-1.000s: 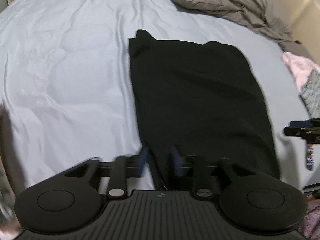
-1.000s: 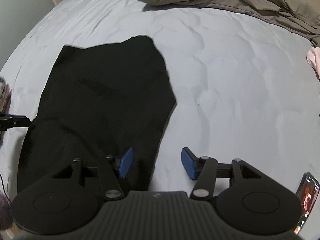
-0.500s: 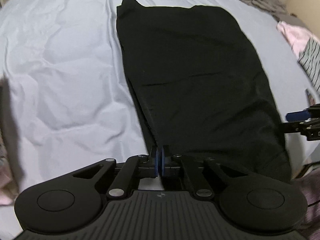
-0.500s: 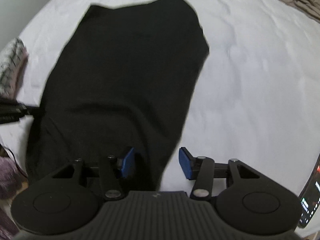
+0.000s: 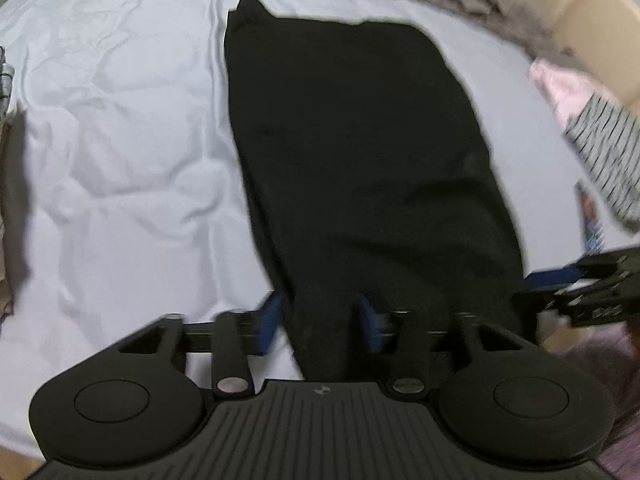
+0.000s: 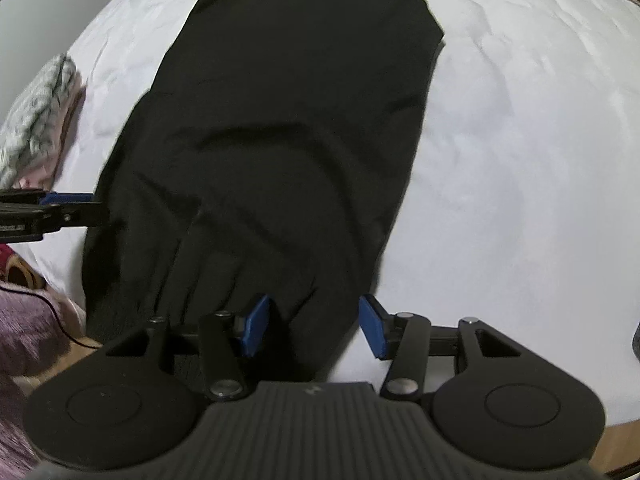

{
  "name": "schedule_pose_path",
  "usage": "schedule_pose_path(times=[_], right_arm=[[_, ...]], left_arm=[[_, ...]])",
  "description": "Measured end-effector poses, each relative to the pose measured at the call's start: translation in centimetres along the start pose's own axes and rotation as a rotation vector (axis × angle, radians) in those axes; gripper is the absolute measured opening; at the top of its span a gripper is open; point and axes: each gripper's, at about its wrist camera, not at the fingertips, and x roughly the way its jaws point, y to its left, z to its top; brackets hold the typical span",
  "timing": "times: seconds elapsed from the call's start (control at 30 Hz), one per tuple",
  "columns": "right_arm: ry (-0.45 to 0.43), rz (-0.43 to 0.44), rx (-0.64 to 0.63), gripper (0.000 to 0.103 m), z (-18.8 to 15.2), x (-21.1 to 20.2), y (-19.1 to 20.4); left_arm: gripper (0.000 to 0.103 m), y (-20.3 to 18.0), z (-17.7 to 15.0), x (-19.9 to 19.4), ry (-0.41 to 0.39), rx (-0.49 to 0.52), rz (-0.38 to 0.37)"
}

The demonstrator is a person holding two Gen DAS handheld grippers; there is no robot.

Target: Fold clothes

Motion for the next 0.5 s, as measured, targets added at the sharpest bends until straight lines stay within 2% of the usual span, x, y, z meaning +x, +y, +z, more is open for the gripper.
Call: schedule_pose_path(times=[0.1,0.2,0.27,0.37,0.5], right_arm=[[0.008,-0.027,-0.028,0.054,-0.5,0.3,0.1],[-0.016,-0.046,-0.047,0.054,-0.8,-0.3,0.0],[-0.049,-0.045,-0.064,0.054,-1.0,-0.9,0.0],[-0.106,-0.027,-0.129,0.054,-1.8,-2.1,1.0],[-0.174,-0.001,-0.263,0.054,-3.5,-3.2,3.8]], left_arm=[[0.028,0.1,-1.4,0.6,0.008,0.019,0.056],[0.028,0.6,-1.7,-0.1,-0.013,0.002,0.054],[0.028,0.4,-2.0,-1.2,-0.05,0.025,0.07],[0.029,-1.0,-2.5,-3.0,-0.113,0.121,0.1],[0.029,-3.7,-4.0,-4.8,-0.188,0.271,0.074]])
